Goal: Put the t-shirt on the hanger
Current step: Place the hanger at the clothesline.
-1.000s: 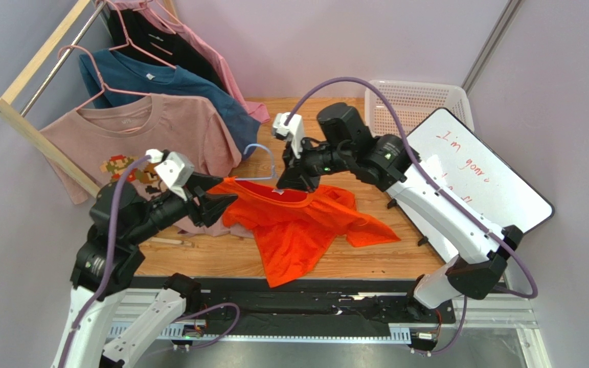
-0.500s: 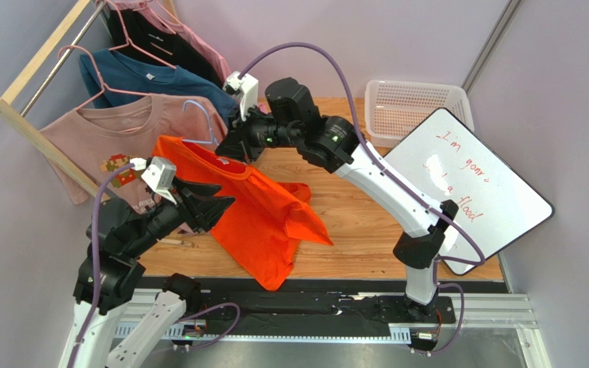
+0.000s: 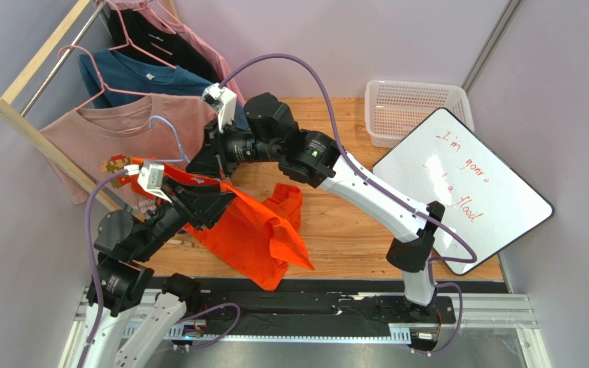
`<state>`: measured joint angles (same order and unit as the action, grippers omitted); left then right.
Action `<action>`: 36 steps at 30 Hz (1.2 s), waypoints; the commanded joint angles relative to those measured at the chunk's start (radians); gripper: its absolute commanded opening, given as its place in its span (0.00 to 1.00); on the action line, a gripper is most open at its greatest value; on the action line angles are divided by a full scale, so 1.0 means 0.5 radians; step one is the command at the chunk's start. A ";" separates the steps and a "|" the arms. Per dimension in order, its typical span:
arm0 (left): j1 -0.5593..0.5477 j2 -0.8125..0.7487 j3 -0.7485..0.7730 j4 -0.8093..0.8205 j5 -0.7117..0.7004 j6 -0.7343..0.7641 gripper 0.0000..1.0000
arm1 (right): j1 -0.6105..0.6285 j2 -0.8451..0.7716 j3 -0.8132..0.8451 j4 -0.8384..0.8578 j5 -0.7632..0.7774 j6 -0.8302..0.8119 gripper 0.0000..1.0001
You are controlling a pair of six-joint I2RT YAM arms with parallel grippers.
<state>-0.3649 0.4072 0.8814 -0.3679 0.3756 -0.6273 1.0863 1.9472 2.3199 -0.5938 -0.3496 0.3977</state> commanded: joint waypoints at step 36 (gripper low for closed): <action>0.036 -0.139 -0.127 0.162 -0.318 -0.423 0.62 | 0.058 -0.038 -0.197 0.602 -0.059 0.159 0.00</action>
<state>-0.3553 0.3222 0.8402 -0.3042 0.2760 -0.8043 1.1004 1.9499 2.2108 -0.3992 -0.3767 0.4530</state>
